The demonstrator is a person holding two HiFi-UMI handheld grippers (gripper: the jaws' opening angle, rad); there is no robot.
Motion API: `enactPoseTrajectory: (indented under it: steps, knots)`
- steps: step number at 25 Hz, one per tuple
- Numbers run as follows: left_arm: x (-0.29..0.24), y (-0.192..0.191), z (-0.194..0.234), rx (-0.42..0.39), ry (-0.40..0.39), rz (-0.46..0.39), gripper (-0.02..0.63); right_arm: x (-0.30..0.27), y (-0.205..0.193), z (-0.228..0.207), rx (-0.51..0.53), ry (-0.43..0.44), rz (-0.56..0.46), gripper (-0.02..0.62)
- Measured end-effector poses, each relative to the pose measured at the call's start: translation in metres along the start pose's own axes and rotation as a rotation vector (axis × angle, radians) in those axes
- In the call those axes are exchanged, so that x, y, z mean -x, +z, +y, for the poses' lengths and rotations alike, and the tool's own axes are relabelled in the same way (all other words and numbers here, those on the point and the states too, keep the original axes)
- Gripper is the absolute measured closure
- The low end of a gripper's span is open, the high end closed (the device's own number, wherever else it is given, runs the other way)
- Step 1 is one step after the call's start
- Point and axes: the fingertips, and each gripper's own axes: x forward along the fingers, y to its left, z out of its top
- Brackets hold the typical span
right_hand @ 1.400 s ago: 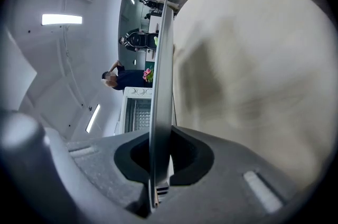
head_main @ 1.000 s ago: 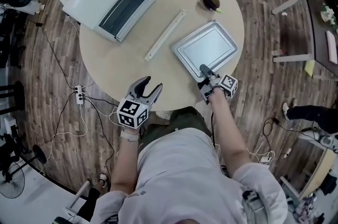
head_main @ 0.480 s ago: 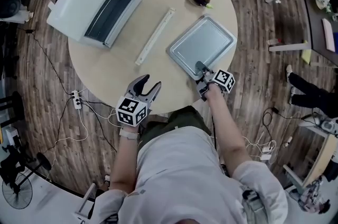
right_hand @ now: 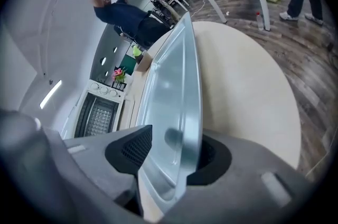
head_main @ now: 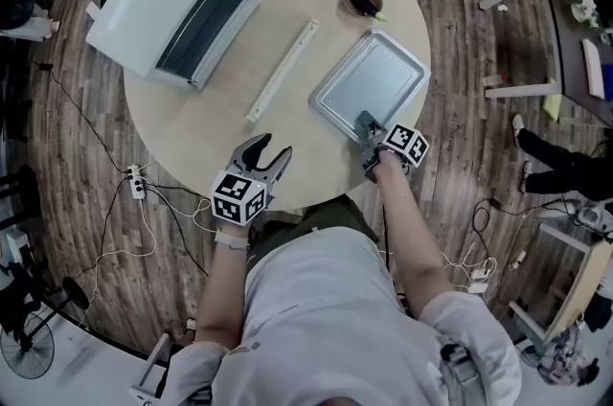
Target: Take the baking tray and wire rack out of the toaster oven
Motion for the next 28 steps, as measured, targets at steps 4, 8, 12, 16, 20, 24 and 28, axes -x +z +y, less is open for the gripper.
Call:
enactPoseTrajectory:
  steps: [4,8,12,16,20,24,28]
  knots:
    - [0.006,-0.002,0.001,0.005,0.006,-0.009,0.393,0.001,0.0,0.0,0.063,-0.054,0.029,0.384]
    - [0.011,-0.006,0.001,0.009,0.01,-0.013,0.393,0.002,0.0,-0.003,0.103,-0.114,0.054,0.344]
    - [0.019,-0.012,-0.001,0.016,0.013,-0.02,0.393,0.007,-0.005,-0.008,0.13,-0.147,0.077,0.331]
    - [0.027,-0.02,-0.005,0.025,0.018,-0.028,0.393,0.012,-0.01,-0.015,0.166,-0.186,0.103,0.328]
    - [0.037,-0.028,-0.009,0.039,0.03,-0.044,0.393,0.021,-0.014,-0.02,0.194,-0.224,0.117,0.308]
    - [0.044,-0.031,-0.009,0.049,0.04,-0.058,0.393,0.025,-0.016,-0.025,0.206,-0.243,0.121,0.304]
    - [0.053,-0.033,-0.007,0.053,0.056,-0.077,0.393,0.034,-0.021,-0.032,0.218,-0.257,0.123,0.301]
